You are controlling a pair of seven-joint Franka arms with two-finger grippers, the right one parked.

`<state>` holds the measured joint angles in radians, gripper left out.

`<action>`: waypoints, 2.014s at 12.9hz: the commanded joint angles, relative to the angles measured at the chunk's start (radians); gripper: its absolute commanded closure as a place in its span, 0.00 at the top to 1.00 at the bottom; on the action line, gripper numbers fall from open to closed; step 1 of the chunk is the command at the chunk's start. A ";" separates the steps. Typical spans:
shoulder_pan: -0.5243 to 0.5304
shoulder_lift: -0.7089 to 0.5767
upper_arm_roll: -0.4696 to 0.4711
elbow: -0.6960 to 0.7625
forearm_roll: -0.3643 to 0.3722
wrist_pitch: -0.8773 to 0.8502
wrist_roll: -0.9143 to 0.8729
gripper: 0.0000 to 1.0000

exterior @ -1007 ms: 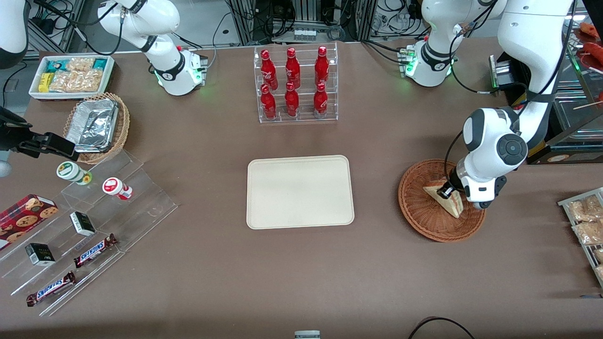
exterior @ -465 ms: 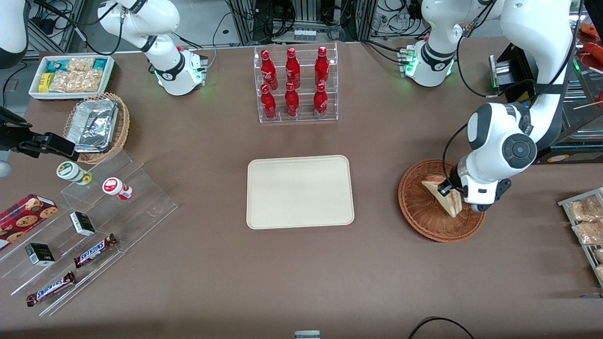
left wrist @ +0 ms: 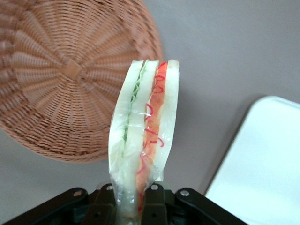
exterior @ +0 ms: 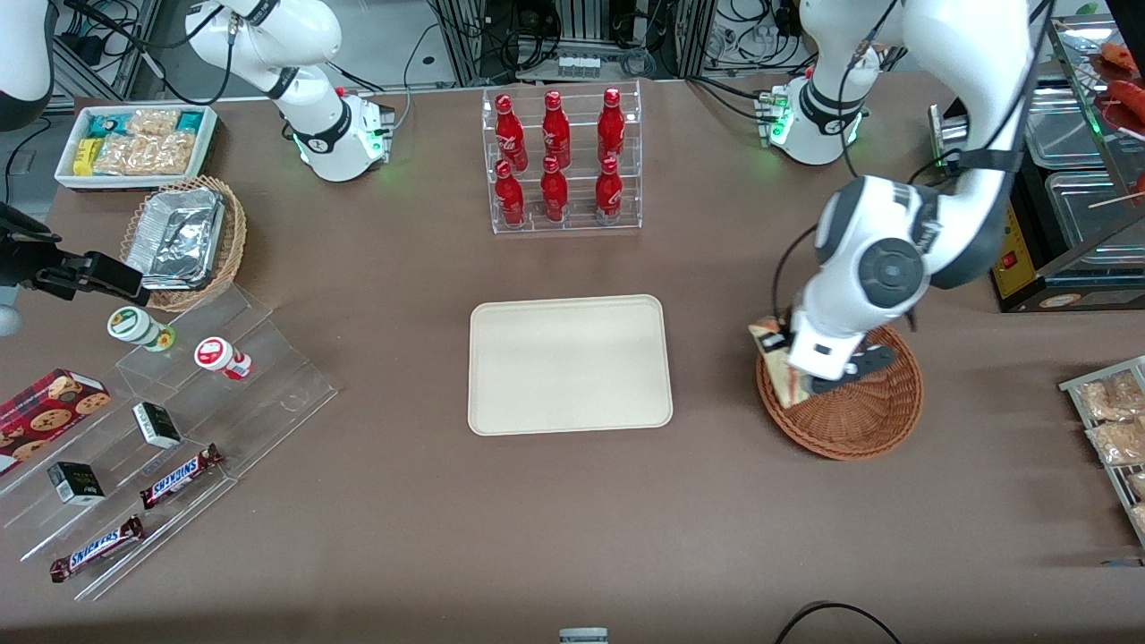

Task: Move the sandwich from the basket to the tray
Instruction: 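Lift the sandwich and carry it with the left gripper over the tray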

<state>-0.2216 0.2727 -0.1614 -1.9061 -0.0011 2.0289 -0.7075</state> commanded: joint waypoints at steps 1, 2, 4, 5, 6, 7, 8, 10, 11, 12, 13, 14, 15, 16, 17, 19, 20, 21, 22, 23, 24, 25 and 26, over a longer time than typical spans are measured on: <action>-0.103 0.083 0.008 0.103 0.000 -0.027 0.022 0.00; -0.140 0.115 0.008 0.134 -0.002 -0.029 0.011 0.00; -0.202 0.178 0.008 0.204 -0.007 -0.024 -0.012 0.00; -0.237 0.218 0.008 0.261 -0.002 -0.026 -0.064 0.00; -0.261 0.247 0.009 0.301 0.003 -0.027 -0.099 0.00; -0.287 0.276 0.010 0.332 0.004 -0.027 -0.116 0.00; -0.318 0.313 0.010 0.370 0.004 -0.027 -0.134 0.00; -0.366 0.374 0.011 0.450 0.006 -0.029 -0.200 0.00; -0.390 0.402 0.013 0.479 0.006 -0.029 -0.234 0.00; -0.407 0.436 0.013 0.522 0.006 -0.027 -0.259 0.00; -0.421 0.472 0.014 0.563 0.006 -0.029 -0.286 0.00; -0.435 0.503 0.014 0.599 0.006 -0.030 -0.308 0.00; -0.449 0.523 0.016 0.622 0.006 -0.042 -0.319 0.00; -0.462 0.536 0.017 0.640 0.007 -0.061 -0.329 0.00; -0.466 0.551 0.017 0.666 0.006 -0.084 -0.345 0.00; -0.467 0.591 0.016 0.719 0.033 -0.110 -0.368 0.00; -0.467 0.605 0.013 0.723 0.050 -0.107 -0.380 0.00; -0.467 0.606 0.013 0.723 0.059 -0.105 -0.383 0.00; -0.473 0.606 0.013 0.723 0.062 -0.105 -0.385 0.00; -0.493 0.608 0.020 0.723 0.064 -0.102 -0.391 0.00; -0.493 0.614 0.020 0.723 0.066 -0.099 -0.404 0.00; -0.493 0.620 0.020 0.725 0.070 -0.093 -0.414 0.00; -0.493 0.622 0.020 0.725 0.072 -0.093 -0.424 0.00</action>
<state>-0.6958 0.8711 -0.1561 -1.2246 0.0464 1.9538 -1.0905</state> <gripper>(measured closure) 0.828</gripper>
